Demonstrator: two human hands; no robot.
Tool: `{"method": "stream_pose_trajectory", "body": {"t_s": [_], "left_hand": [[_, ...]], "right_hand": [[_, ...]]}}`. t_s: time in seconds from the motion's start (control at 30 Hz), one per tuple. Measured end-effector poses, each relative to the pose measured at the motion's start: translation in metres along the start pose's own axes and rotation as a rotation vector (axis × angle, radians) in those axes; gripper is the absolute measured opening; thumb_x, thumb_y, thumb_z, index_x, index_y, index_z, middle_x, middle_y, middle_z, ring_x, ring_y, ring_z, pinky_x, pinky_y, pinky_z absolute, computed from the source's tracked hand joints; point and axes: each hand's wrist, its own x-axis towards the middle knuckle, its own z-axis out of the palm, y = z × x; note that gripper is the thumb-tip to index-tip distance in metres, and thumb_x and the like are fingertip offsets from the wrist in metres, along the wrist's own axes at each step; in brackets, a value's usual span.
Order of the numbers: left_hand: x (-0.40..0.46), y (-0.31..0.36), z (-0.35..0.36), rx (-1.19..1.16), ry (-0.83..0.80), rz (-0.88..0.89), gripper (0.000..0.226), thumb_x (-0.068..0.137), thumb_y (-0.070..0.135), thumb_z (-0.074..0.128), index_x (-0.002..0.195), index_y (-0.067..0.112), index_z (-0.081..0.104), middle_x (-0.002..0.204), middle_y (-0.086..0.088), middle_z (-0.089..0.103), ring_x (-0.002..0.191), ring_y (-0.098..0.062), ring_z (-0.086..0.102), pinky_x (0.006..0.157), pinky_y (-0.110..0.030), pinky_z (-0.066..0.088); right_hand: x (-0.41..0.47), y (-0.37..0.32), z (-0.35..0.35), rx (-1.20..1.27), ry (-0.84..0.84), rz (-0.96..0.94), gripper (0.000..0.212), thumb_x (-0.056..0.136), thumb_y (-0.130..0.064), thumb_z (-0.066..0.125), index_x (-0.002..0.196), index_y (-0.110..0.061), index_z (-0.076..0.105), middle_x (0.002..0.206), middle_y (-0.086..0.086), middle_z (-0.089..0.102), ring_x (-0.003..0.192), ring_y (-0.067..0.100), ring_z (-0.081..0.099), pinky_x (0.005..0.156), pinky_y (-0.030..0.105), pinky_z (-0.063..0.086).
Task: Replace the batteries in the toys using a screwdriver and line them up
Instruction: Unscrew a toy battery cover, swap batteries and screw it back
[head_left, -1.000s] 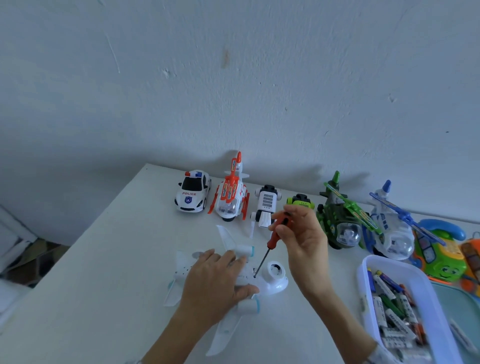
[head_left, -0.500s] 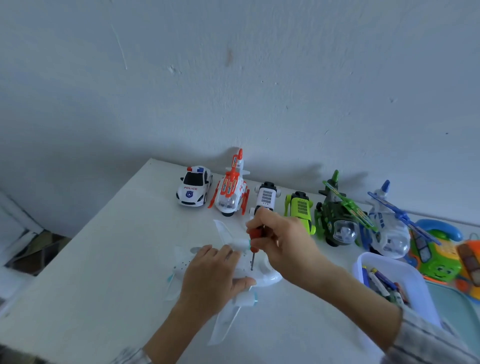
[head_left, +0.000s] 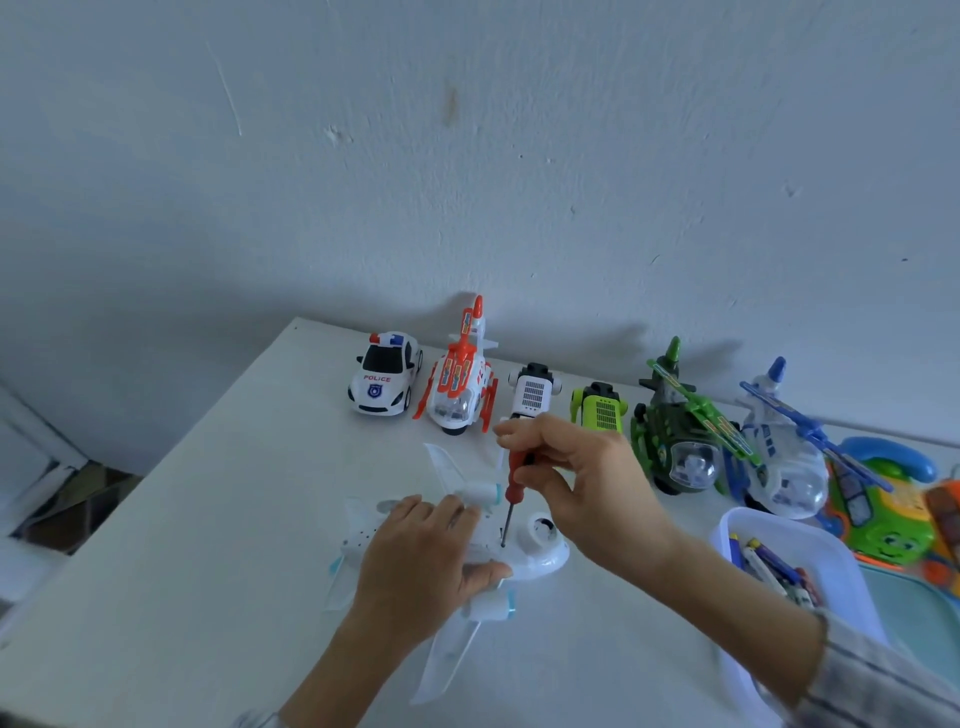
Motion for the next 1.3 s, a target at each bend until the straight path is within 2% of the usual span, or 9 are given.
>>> {"method": "stream_pose_trajectory", "body": {"t_s": [0.1, 0.23, 0.33, 0.47, 0.63, 0.73, 0.83, 0.93, 1.3], "left_hand": [[0.001, -0.002, 0.003, -0.003, 0.012, 0.011, 0.060, 0.067, 0.076, 0.060, 0.087, 0.021, 0.072, 0.080, 0.007, 0.071, 0.063, -0.015, 0.065, 0.066, -0.030, 0.056], [0.001, -0.003, 0.005, -0.017, 0.017, 0.012, 0.064, 0.074, 0.075, 0.040, 0.088, 0.020, 0.071, 0.080, 0.007, 0.069, 0.062, -0.015, 0.064, 0.067, -0.030, 0.055], [0.003, -0.005, 0.007, -0.026, 0.012, 0.015, 0.064, 0.076, 0.075, 0.040, 0.089, 0.021, 0.070, 0.080, 0.007, 0.068, 0.062, -0.015, 0.063, 0.069, -0.032, 0.054], [0.005, -0.004, 0.007, 0.008, 0.012, -0.005, 0.062, 0.076, 0.075, 0.038, 0.086, 0.023, 0.071, 0.077, 0.009, 0.066, 0.059, -0.016, 0.061, 0.065, -0.032, 0.053], [0.006, 0.002, 0.008, 0.048, -0.011, -0.079, 0.062, 0.076, 0.076, 0.034, 0.077, 0.025, 0.069, 0.070, 0.010, 0.063, 0.053, -0.016, 0.057, 0.055, -0.030, 0.047], [0.006, 0.004, 0.010, 0.058, -0.018, -0.096, 0.063, 0.076, 0.075, 0.033, 0.075, 0.024, 0.069, 0.068, 0.009, 0.063, 0.051, -0.015, 0.057, 0.053, -0.030, 0.047], [0.006, 0.005, 0.010, 0.064, -0.023, -0.099, 0.062, 0.076, 0.075, 0.033, 0.076, 0.025, 0.070, 0.068, 0.009, 0.063, 0.051, -0.015, 0.057, 0.053, -0.029, 0.047], [0.005, 0.005, 0.010, 0.065, -0.025, -0.103, 0.063, 0.076, 0.075, 0.033, 0.077, 0.024, 0.070, 0.068, 0.009, 0.063, 0.052, -0.014, 0.057, 0.054, -0.029, 0.047], [0.005, 0.008, 0.007, 0.073, -0.013, -0.108, 0.064, 0.076, 0.075, 0.032, 0.078, 0.024, 0.071, 0.069, 0.010, 0.063, 0.053, -0.015, 0.058, 0.055, -0.028, 0.048]], "right_hand": [[-0.001, 0.002, -0.002, 0.113, 0.054, 0.053, 0.022, 0.072, -0.008, 0.080, 0.092, -0.006, 0.072, 0.101, -0.002, 0.070, 0.099, 0.005, 0.067, 0.085, 0.026, 0.056], [-0.006, 0.007, 0.002, 0.081, 0.158, 0.022, 0.026, 0.070, -0.017, 0.082, 0.093, -0.022, 0.072, 0.083, -0.010, 0.071, 0.071, 0.005, 0.066, 0.059, 0.017, 0.051], [-0.015, 0.014, 0.010, 0.128, 0.155, 0.148, 0.038, 0.077, -0.012, 0.078, 0.092, -0.040, 0.056, 0.074, -0.001, 0.062, 0.061, 0.015, 0.057, 0.055, 0.028, 0.051], [-0.010, 0.024, 0.010, 0.256, 0.334, 0.373, 0.035, 0.087, -0.008, 0.066, 0.094, -0.035, 0.045, 0.070, -0.003, 0.053, 0.061, 0.022, 0.058, 0.054, 0.030, 0.049], [-0.005, 0.024, 0.005, 0.124, 0.539, 0.333, 0.035, 0.089, -0.006, 0.060, 0.091, -0.036, 0.042, 0.065, -0.003, 0.043, 0.064, 0.037, 0.049, 0.059, 0.047, 0.047], [-0.008, 0.022, 0.012, 0.066, 0.522, 0.306, 0.035, 0.090, -0.006, 0.059, 0.091, -0.036, 0.040, 0.066, 0.007, 0.047, 0.059, 0.032, 0.048, 0.053, 0.041, 0.044], [-0.008, 0.021, 0.019, 0.041, 0.483, 0.276, 0.037, 0.089, 0.000, 0.059, 0.090, -0.032, 0.041, 0.060, -0.001, 0.040, 0.050, 0.012, 0.035, 0.045, 0.024, 0.033], [-0.007, 0.018, 0.021, 0.022, 0.444, 0.265, 0.030, 0.088, 0.003, 0.058, 0.093, -0.021, 0.042, 0.057, -0.009, 0.036, 0.046, 0.006, 0.037, 0.042, 0.010, 0.026], [-0.006, 0.019, 0.028, 0.074, 0.461, 0.314, 0.025, 0.089, 0.002, 0.056, 0.098, -0.018, 0.043, 0.064, -0.006, 0.042, 0.049, 0.004, 0.042, 0.041, 0.014, 0.032]]}}
